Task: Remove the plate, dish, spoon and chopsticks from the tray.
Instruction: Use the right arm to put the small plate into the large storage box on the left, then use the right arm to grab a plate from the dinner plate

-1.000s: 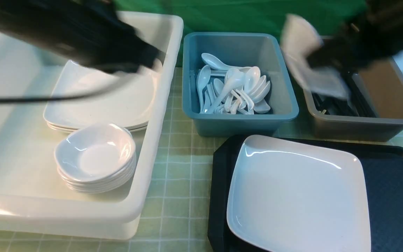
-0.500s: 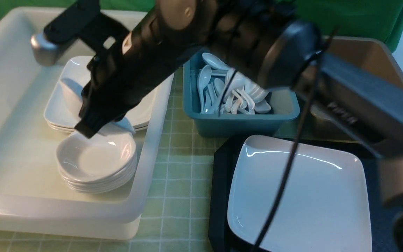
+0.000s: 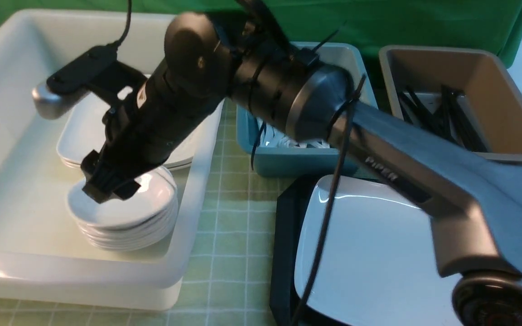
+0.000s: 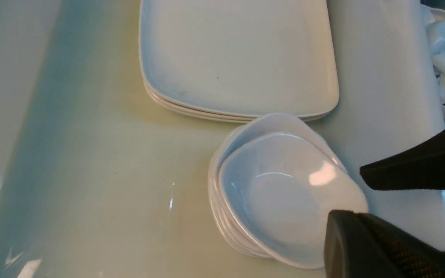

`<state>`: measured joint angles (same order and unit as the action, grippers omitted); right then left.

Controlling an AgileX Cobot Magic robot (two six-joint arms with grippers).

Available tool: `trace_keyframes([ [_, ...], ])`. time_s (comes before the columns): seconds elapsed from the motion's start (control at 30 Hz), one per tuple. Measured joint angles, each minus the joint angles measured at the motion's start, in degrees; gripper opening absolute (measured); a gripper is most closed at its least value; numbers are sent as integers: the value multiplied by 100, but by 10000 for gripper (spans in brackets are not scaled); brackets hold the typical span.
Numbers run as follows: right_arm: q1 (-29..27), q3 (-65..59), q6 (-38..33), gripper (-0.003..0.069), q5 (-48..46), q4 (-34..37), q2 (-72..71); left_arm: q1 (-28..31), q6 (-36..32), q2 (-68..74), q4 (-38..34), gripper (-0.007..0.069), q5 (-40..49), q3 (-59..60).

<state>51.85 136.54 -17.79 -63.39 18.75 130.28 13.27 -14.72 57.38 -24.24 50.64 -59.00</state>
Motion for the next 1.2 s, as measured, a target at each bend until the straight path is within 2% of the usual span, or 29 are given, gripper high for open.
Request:
trace_keyframes([
  [0.07,-30,218,115,487,-377,-308,-274,-8,-114,-8,-251,-16,0,0],
  [0.1,-64,260,200,451,-461,-578,-461,-51,-229,-9,-372,-16,0,0],
  [0.2,-259,198,525,276,-533,-1520,-982,-484,-481,-14,-688,-16,37,0],
  [0.27,-638,-108,911,107,-533,-1946,-1340,-917,-550,-14,-822,-16,56,0],
  [0.33,-1176,-730,1082,36,-527,-1976,-1761,-1625,-604,37,-880,-16,81,0],
  [0.37,-1348,-1059,1115,27,-521,-1955,-1892,-1830,-617,57,-888,-16,81,0],
  [0.43,-2044,-2126,1170,9,-532,-1794,-2424,-2582,-630,192,-882,-16,68,0],
  [0.47,-2099,-2229,1181,9,-538,-1782,-2471,-2650,-630,208,-882,-16,64,0],
  [0.5,-2553,-3071,1213,8,-551,-1713,-2815,-3216,-588,359,-760,-16,-52,0],
  [0.53,-2786,-3595,1218,8,-542,-1689,-2983,-3502,-535,442,-702,-16,-113,0],
  [0.57,-2846,-3595,1226,8,-542,-1688,-3024,-3557,-504,483,-674,-16,-148,0],
  [0.6,-3403,-4490,1249,8,-429,-1602,-3349,-3899,-436,643,-556,-16,-263,0],
  [0.63,-3537,-4673,1254,10,-381,-1541,-3411,-3981,-419,691,-526,-16,-297,0],
  [0.67,-4073,-5341,1216,27,-148,-1245,-3595,-4310,-356,902,-428,-16,-422,0],
  [0.7,-4273,-5563,1150,41,-44,-1078,-3637,-4359,-351,970,-413,-16,-456,0],
  [0.77,-4876,-6215,793,106,346,-470,-3680,-4510,-334,1175,-407,-16,-533,0],
  [0.87,-5522,-6967,-35,325,1017,652,-3488,-4577,-333,1425,-375,-16,-652,0],
  [0.93,-5671,-7140,-287,441,1410,829,-3215,-4577,-328,1504,-352,-16,-751,0],
  [1.07,-5712,-7177,-430,511,1808,939,-2790,-4577,-328,1515,-327,-16,-857,0],
  [1.2,-5712,-7177,-615,527,2132,1061,-2301,-4577,-308,1515,-292,-16,-990,0],
])
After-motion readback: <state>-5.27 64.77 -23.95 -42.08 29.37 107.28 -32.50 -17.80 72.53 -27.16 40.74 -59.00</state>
